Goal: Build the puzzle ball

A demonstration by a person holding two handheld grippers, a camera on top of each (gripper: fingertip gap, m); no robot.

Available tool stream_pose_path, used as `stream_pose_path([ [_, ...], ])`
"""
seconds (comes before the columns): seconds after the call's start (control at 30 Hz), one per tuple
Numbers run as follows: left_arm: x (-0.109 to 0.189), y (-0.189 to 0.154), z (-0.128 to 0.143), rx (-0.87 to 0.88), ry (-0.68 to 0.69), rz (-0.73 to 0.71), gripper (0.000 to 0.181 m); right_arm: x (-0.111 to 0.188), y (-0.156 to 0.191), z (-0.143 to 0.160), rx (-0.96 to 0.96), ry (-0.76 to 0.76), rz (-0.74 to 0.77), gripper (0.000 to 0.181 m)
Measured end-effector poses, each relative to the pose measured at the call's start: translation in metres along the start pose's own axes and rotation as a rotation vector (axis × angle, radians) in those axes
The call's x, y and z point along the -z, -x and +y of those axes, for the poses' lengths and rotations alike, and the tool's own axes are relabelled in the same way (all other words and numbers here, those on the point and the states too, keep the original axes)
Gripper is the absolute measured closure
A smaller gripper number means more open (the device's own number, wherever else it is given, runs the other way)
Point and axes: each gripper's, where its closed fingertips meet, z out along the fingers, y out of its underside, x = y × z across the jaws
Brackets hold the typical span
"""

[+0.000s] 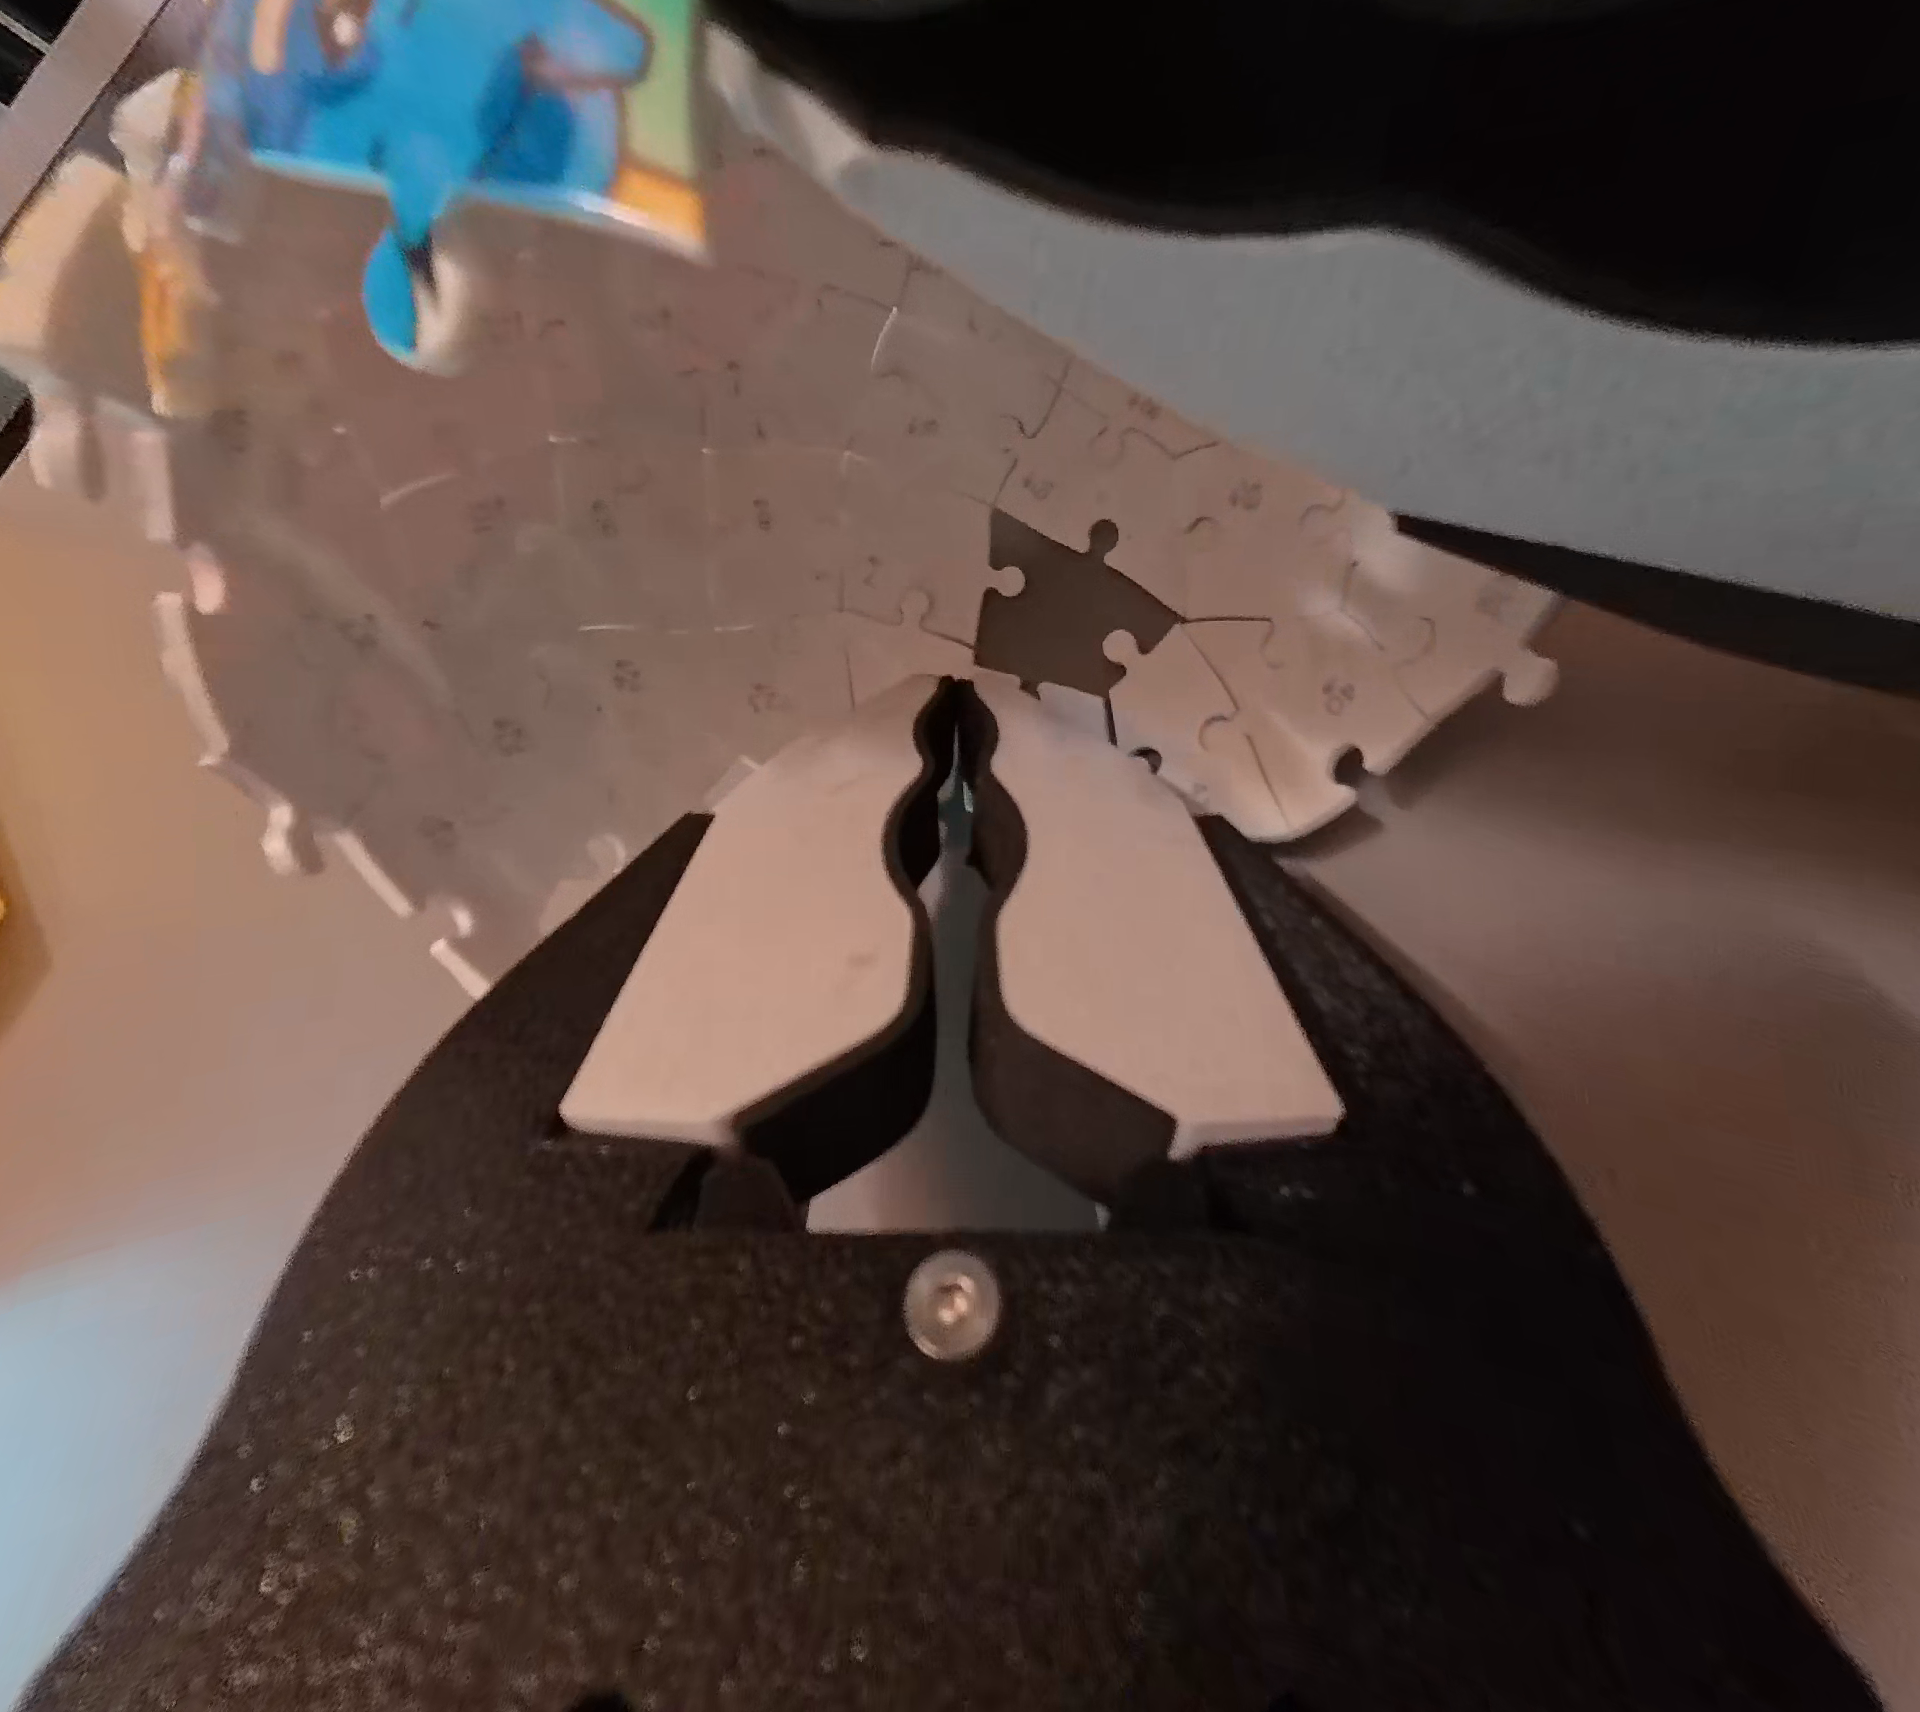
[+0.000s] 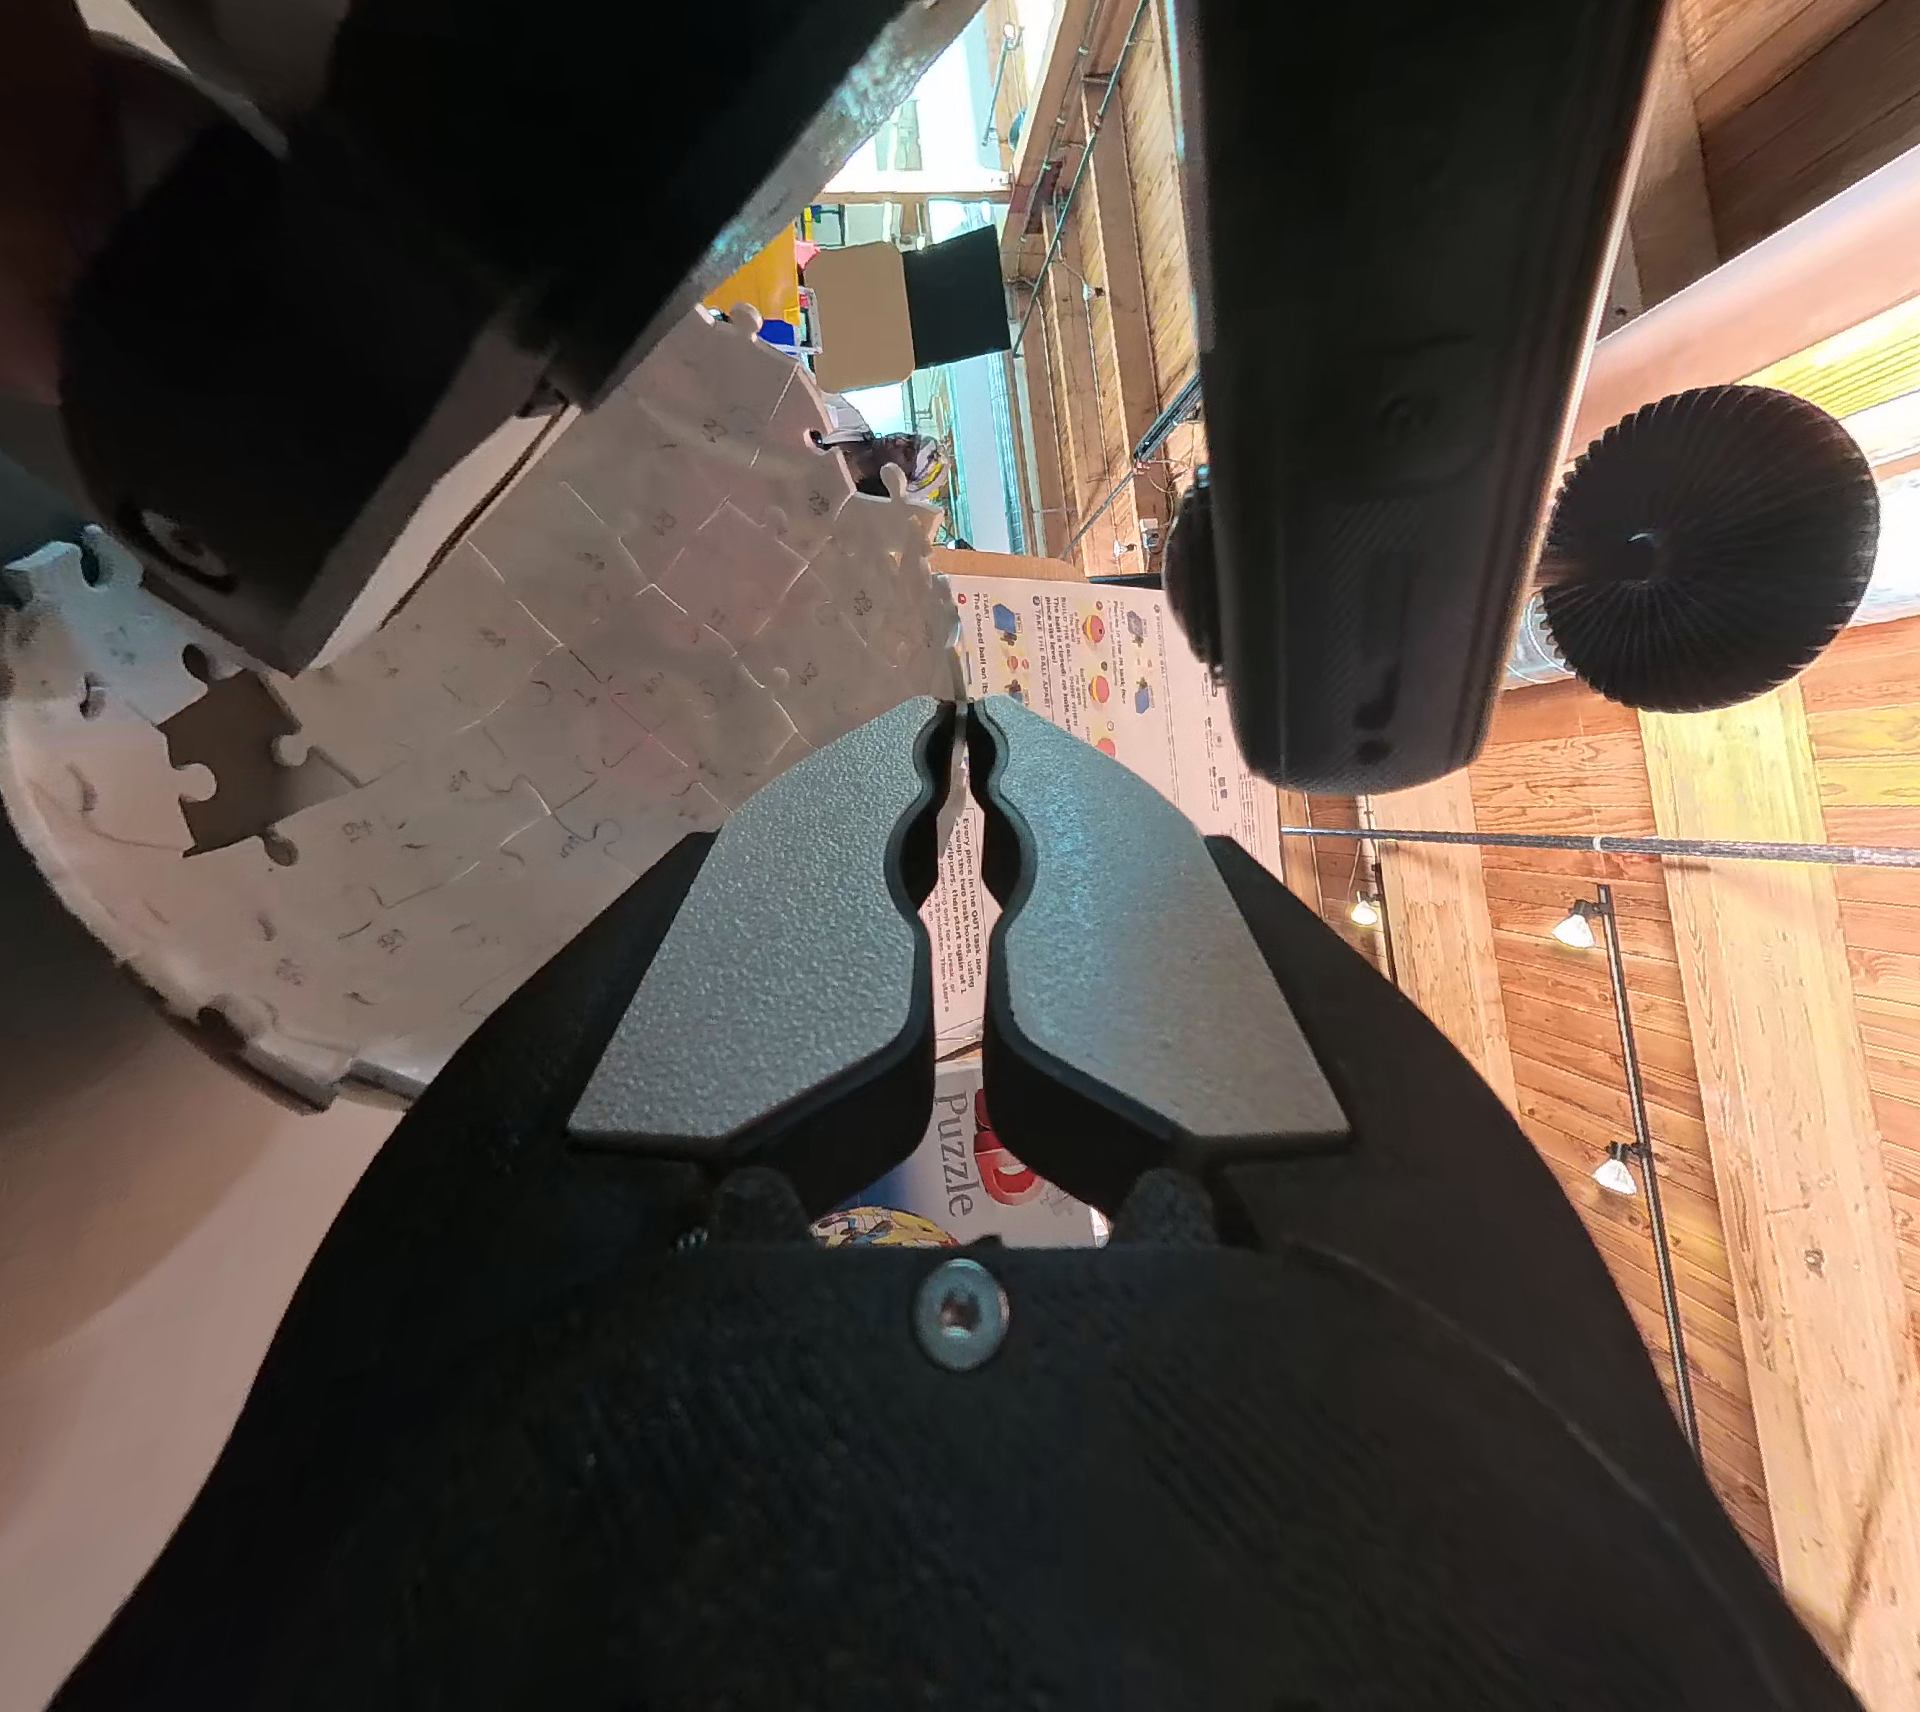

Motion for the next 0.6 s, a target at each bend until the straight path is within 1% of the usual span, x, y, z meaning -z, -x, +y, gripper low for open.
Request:
stream_pose_path([
  [0.2, -0.0004, 0.0002, 0.0007, 0.026, 0.005, 0.008, 0.181, 0.0004, 0.0001, 0.0, -0.001, 0.0, -0.002, 0.179],
  [0.43, -0.0013, -0.0005, 0.0004, 0.107, 0.015, 0.021, 0.181, 0.0003, 0.0001, 0.0008, -0.01, 0.003, -0.003, 0.179],
  [0.6, -0.0013, -0.0003, 0.0002, 0.11, 0.015, 0.007, 0.181, 0.0005, 0.0, 0.0008, -0.002, 0.004, -0.002, 0.179],
])
